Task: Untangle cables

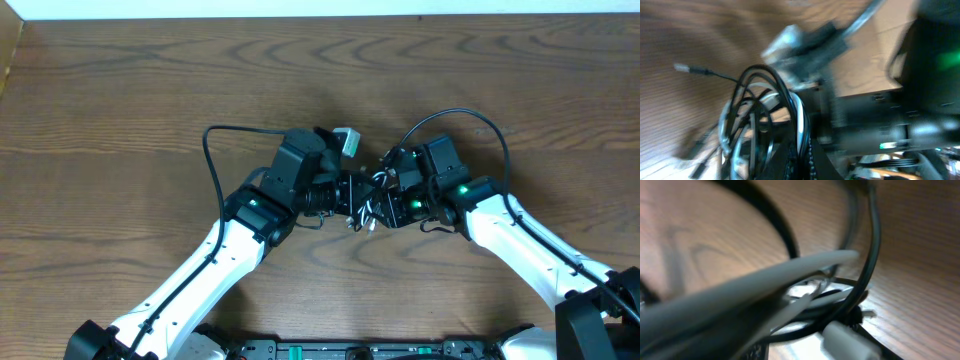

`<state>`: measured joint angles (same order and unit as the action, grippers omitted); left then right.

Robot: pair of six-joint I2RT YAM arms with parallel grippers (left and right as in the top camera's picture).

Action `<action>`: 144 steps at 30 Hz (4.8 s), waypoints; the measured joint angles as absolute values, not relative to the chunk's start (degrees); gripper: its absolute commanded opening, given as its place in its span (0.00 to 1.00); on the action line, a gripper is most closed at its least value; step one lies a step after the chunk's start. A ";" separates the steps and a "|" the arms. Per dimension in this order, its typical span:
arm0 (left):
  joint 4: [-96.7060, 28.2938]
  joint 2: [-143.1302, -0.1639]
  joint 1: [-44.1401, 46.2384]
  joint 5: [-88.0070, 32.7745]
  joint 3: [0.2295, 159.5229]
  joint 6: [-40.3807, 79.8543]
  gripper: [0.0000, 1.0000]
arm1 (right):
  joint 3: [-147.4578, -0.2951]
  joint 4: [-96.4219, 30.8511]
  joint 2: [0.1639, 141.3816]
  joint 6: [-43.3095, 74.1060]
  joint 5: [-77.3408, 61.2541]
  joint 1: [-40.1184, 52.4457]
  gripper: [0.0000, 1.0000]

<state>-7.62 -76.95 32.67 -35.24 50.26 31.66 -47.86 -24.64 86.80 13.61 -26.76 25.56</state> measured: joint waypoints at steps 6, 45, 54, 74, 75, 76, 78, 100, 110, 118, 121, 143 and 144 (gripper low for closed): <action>-2.61 -76.93 32.67 -40.66 50.26 33.43 0.08 | -47.86 -24.95 86.80 18.06 -18.24 26.13 0.26; -27.46 -68.25 2.20 -37.39 50.26 23.09 0.48 | -47.86 -30.72 86.43 22.70 -3.70 19.70 0.01; -29.61 -68.82 7.90 -35.94 50.26 23.20 0.50 | -47.86 -23.77 86.43 16.86 -30.48 19.73 0.01; -24.64 -82.30 20.51 -35.64 50.26 23.11 0.50 | -47.83 -14.09 86.43 15.44 -57.89 19.73 0.01; -23.99 -82.98 20.56 -35.64 50.26 23.14 0.50 | -47.83 -14.06 86.43 15.44 -58.43 19.73 0.01; -23.49 -83.59 20.58 -35.64 50.26 23.16 0.50 | -47.83 -14.06 86.43 15.44 -58.74 19.73 0.01; -22.92 -84.79 20.58 -35.64 50.26 23.16 0.50 | -47.83 -14.06 86.43 15.44 -59.29 19.73 0.01; -19.53 -89.49 25.61 -35.55 50.26 23.33 0.45 | -47.83 -12.84 86.43 15.44 -62.06 20.53 0.01; -25.26 -89.49 26.81 -27.24 50.37 23.75 0.08 | -47.81 -13.26 86.50 15.44 -60.42 21.41 0.01; -33.12 -89.49 24.51 -18.41 50.63 23.64 0.07 | -47.81 -25.39 86.50 15.16 -38.74 21.78 0.01; -33.69 -89.43 22.68 -17.85 50.63 23.42 0.08 | -47.79 -32.23 86.50 15.05 -23.00 21.71 0.01; -31.97 -74.52 19.33 -31.20 50.61 19.40 0.07 | -47.81 -20.36 86.50 7.22 -30.44 19.59 0.54; -32.58 -74.52 19.33 -30.44 50.61 19.38 0.07 | -47.81 -19.81 86.50 7.07 -32.64 19.59 0.54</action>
<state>-32.58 -74.52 19.33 -30.44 50.61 19.38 -47.81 -19.81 86.50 7.07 -32.64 19.59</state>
